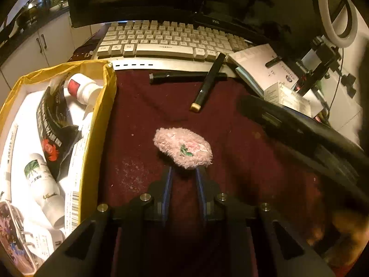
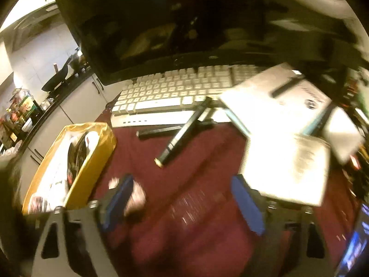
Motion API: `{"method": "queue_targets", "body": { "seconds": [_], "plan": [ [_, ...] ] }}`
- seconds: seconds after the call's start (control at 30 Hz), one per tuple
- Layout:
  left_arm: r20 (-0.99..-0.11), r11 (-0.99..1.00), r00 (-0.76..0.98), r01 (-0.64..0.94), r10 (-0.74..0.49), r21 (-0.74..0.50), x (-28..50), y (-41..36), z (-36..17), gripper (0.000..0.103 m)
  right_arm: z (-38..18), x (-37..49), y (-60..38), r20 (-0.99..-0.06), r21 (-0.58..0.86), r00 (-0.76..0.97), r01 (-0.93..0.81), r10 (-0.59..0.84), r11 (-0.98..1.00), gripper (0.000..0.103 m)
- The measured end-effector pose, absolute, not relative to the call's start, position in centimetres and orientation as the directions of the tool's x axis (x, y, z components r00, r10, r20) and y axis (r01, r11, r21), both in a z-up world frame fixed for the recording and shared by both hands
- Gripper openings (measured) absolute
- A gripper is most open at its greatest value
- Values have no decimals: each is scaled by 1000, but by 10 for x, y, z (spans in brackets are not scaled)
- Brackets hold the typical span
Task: Organize objects
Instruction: 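Move the left tool to the pink fluffy item while the right tool reaches the black marker, then grasp the pink fluffy item with the left tool while the right tool grasps the black marker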
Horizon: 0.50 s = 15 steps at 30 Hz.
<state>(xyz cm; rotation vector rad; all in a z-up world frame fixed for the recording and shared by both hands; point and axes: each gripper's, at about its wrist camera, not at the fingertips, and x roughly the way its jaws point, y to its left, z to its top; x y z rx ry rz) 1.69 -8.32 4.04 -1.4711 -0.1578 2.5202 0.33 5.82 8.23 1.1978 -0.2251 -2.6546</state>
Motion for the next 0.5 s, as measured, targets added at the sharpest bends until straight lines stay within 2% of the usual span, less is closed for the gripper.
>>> {"method": "queue_targets", "body": {
  "seconds": [0.03,0.1,0.2,0.37,0.43,0.5],
  "plan": [
    [-844,-968,-475,-140,250,-208,16,-83,40,32,78,-11,54,-734,224,-632,123,-250,-967,81],
    [-840,-967,-480,-142,252,-210,16,-83,40,64,69,-34,47,-756,230,-611,90,-236,-969,78],
    [-828,-965,-496,-142,263,-221,17,-85,41,66,58,-67,39,-781,233,-581,68,-228,-970,75],
    [-825,-969,-508,-131,249,-212,11,-86,41,66,51,-101,18,-822,145,-549,54,-151,-988,62],
    [-829,-972,-508,-130,233,-193,9,-85,40,66,38,-110,16,-856,141,-496,46,-145,-989,47],
    [-828,-975,-514,-130,222,-181,8,-84,40,66,41,-107,16,-844,117,-519,66,-134,-991,30]
  ]
}}
